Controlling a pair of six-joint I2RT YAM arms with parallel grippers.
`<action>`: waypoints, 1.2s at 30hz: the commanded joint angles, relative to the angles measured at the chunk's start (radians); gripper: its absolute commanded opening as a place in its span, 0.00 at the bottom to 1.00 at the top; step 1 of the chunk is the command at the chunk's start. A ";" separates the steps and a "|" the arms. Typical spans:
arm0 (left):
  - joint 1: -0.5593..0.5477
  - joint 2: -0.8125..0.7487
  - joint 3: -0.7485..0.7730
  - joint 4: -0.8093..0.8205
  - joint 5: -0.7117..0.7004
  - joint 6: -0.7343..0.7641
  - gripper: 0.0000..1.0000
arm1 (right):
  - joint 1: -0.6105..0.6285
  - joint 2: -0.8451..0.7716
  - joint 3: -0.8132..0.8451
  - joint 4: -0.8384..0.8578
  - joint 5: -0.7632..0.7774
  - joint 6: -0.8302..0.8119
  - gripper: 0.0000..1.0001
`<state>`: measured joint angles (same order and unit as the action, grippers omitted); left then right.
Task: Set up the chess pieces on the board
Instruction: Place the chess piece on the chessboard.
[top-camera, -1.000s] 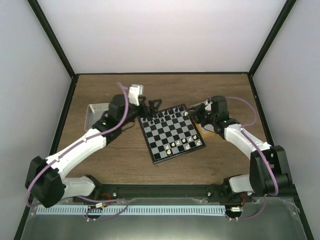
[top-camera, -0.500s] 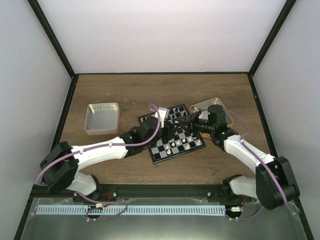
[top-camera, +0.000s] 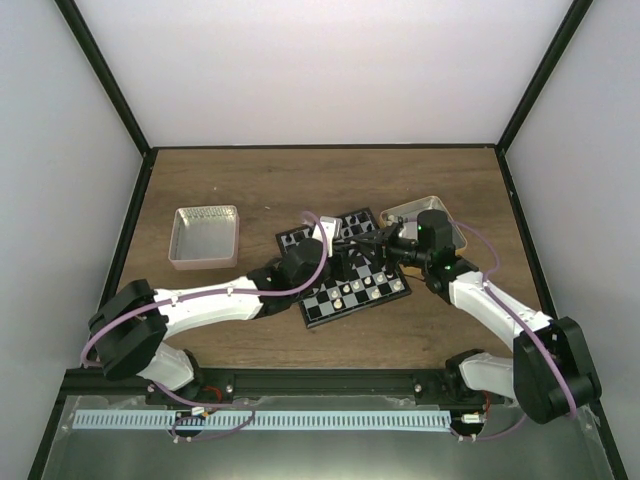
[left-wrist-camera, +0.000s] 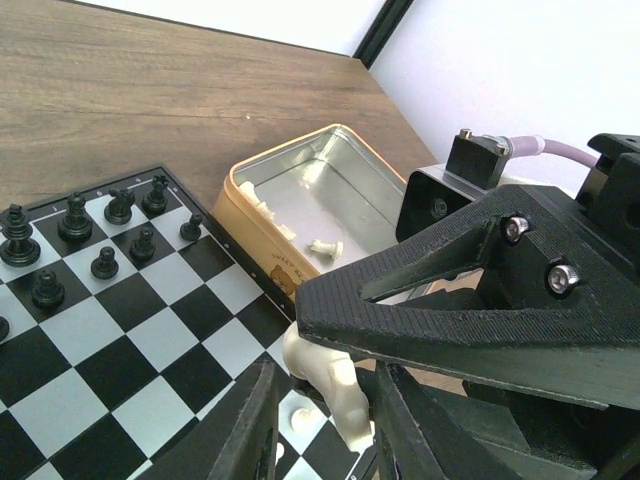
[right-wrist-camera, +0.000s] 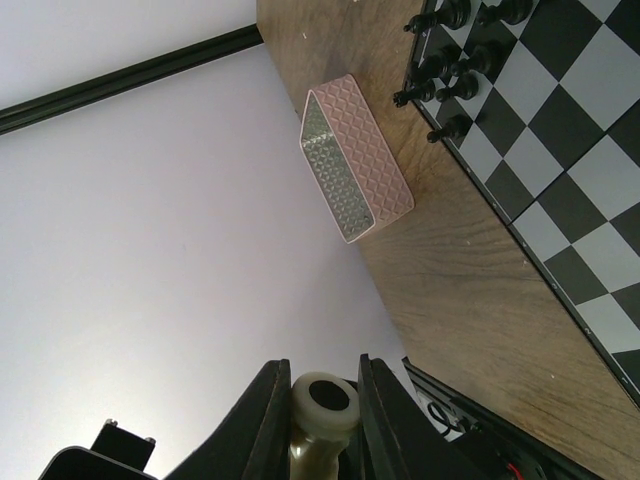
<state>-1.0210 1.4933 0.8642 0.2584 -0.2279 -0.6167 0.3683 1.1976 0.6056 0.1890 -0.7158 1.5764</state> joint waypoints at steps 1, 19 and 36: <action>0.000 -0.001 -0.011 0.079 -0.018 0.040 0.26 | 0.008 -0.004 0.004 -0.008 -0.014 -0.004 0.10; 0.005 -0.084 0.165 -0.647 0.098 0.142 0.04 | 0.002 -0.017 0.152 -0.311 0.246 -0.569 0.64; 0.008 0.314 0.483 -1.292 0.278 0.216 0.04 | -0.009 -0.125 0.076 -0.430 0.630 -0.759 0.65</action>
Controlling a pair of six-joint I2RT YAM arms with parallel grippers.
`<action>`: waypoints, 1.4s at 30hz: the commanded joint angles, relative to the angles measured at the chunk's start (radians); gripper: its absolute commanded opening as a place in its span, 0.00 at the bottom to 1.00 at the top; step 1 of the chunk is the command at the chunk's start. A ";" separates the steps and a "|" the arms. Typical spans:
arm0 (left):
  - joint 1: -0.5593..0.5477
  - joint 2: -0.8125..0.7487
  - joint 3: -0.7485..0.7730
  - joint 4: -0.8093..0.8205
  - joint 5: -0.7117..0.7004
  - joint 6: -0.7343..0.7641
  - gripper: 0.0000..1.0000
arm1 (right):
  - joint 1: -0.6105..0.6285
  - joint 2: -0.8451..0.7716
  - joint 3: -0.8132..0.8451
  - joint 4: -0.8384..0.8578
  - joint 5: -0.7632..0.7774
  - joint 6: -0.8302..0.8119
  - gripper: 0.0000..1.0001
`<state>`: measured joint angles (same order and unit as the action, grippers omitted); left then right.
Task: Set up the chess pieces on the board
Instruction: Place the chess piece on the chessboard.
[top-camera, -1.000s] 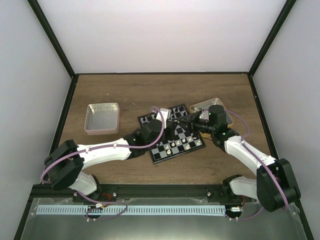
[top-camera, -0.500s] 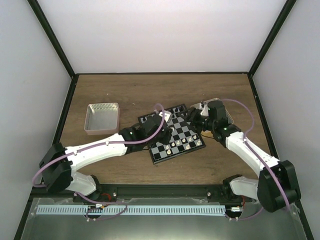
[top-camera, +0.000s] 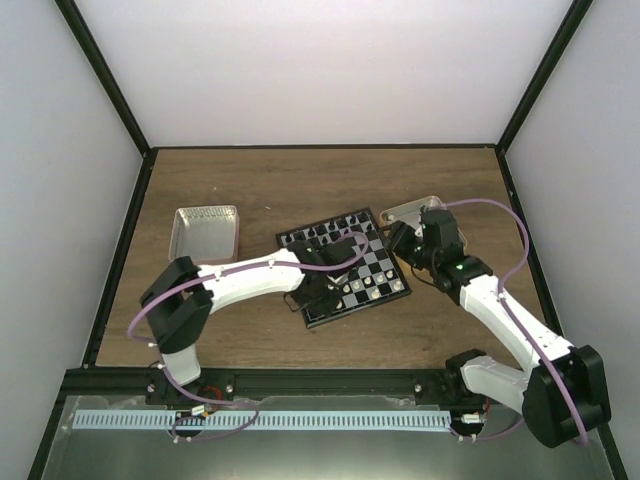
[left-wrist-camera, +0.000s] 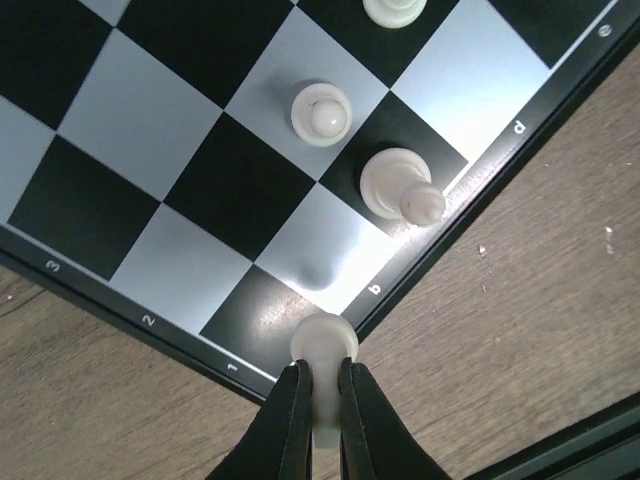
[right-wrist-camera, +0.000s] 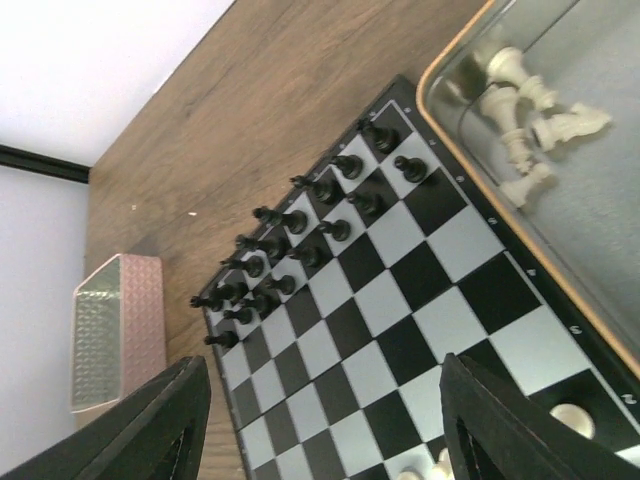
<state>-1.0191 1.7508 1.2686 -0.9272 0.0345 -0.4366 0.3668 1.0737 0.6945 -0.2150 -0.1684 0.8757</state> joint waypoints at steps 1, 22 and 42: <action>0.007 0.075 0.092 -0.110 0.017 0.038 0.04 | -0.009 0.003 -0.013 -0.025 0.084 -0.062 0.65; 0.030 0.151 0.079 -0.023 0.035 0.030 0.06 | -0.016 -0.031 -0.014 -0.039 0.134 -0.068 0.65; 0.055 0.035 0.119 -0.030 0.018 0.043 0.41 | -0.017 -0.070 0.010 -0.086 0.189 -0.097 0.65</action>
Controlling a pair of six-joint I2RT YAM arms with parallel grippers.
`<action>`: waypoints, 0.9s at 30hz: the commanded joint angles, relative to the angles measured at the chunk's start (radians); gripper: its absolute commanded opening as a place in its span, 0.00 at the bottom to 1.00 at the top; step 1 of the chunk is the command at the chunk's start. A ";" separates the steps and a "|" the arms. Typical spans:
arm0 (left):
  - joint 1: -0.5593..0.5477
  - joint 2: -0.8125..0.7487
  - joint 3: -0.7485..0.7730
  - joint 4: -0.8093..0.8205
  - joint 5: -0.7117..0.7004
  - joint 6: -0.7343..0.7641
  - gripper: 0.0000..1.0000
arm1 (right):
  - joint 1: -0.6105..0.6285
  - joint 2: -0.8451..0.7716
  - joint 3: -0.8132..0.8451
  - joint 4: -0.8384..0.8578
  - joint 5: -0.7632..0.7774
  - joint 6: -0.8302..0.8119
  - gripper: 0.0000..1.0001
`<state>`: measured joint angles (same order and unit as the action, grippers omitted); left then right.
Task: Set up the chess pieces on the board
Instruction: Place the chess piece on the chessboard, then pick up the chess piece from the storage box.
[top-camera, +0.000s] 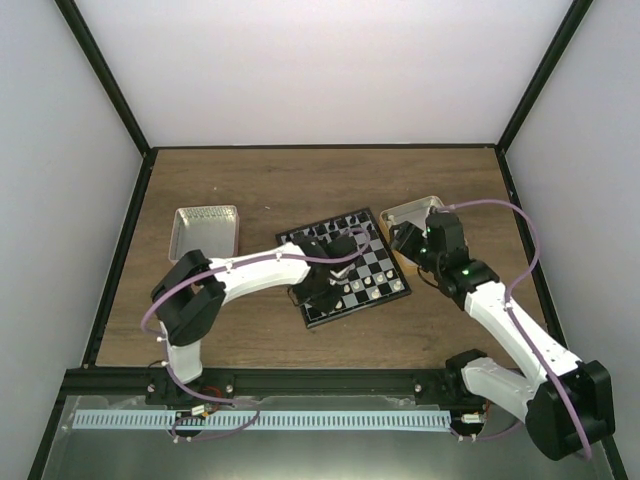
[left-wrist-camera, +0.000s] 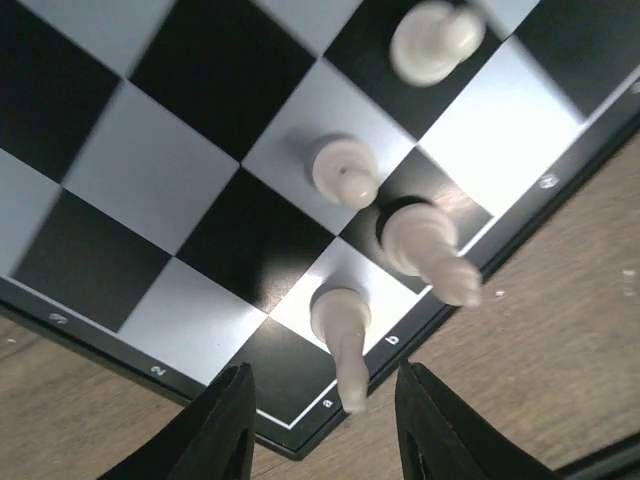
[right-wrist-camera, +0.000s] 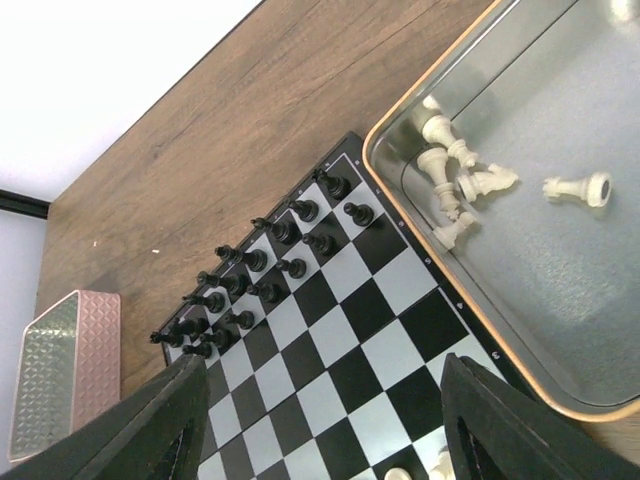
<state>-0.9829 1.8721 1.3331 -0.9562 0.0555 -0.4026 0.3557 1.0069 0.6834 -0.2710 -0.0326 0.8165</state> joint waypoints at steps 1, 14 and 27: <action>0.023 -0.103 0.059 0.003 -0.005 0.011 0.42 | -0.007 0.010 0.027 -0.035 0.060 -0.051 0.66; 0.177 -0.433 -0.167 0.429 -0.055 -0.037 0.53 | -0.147 0.448 0.247 -0.026 0.021 -0.261 0.48; 0.190 -0.459 -0.282 0.571 0.037 -0.076 0.55 | -0.228 0.871 0.536 0.011 -0.164 -0.497 0.30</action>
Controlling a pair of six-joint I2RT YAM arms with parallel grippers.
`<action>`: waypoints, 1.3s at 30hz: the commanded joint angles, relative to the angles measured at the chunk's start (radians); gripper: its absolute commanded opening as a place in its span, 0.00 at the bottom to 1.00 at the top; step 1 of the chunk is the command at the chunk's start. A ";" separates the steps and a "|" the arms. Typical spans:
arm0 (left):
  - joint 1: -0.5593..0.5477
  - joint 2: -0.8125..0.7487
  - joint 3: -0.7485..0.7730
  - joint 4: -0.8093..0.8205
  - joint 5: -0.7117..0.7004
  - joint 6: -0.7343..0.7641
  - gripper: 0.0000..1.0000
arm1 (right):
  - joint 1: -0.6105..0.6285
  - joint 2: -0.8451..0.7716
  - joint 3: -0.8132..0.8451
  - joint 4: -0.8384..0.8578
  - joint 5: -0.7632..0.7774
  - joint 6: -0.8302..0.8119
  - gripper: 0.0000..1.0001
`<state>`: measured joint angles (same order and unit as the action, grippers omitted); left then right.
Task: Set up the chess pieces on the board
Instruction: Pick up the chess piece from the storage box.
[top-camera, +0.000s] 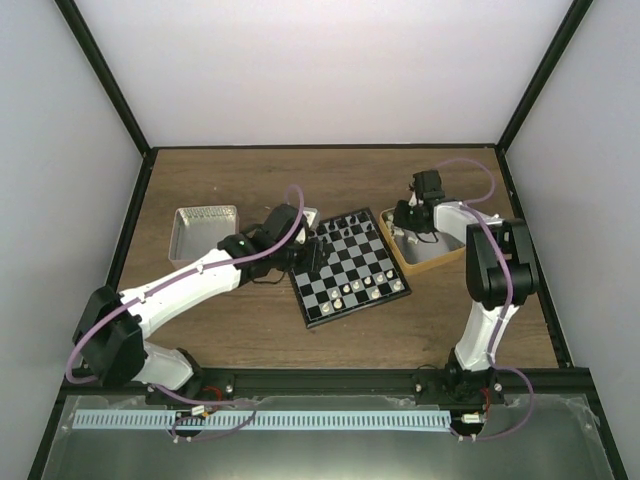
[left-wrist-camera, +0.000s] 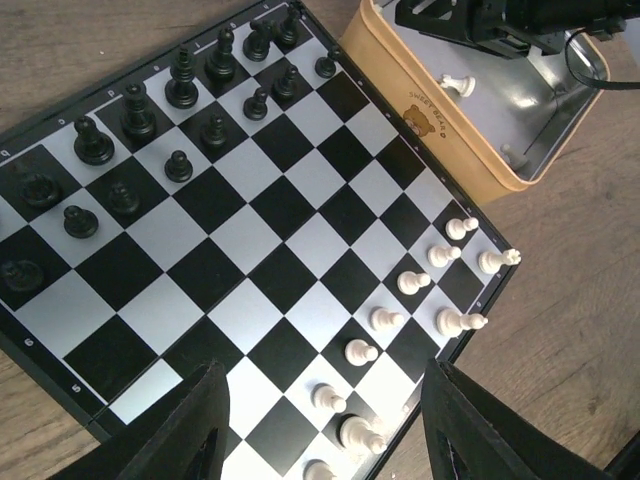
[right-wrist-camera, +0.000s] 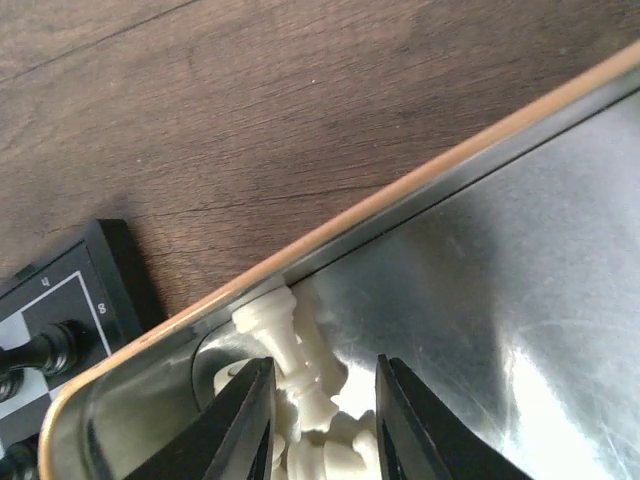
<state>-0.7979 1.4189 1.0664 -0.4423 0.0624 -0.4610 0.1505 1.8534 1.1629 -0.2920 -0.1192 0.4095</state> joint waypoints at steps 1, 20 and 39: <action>0.005 -0.006 -0.016 0.058 0.034 -0.017 0.55 | -0.024 0.040 0.071 0.030 -0.094 -0.104 0.31; 0.010 0.006 -0.011 0.047 0.026 0.000 0.55 | -0.025 0.096 0.074 -0.044 0.098 -0.120 0.12; 0.041 -0.027 0.052 0.122 -0.007 -0.123 0.62 | -0.016 -0.317 -0.191 0.204 -0.222 0.005 0.10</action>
<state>-0.7879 1.4181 1.0580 -0.3489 0.0654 -0.5053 0.1333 1.6119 1.0096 -0.1989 -0.1432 0.4313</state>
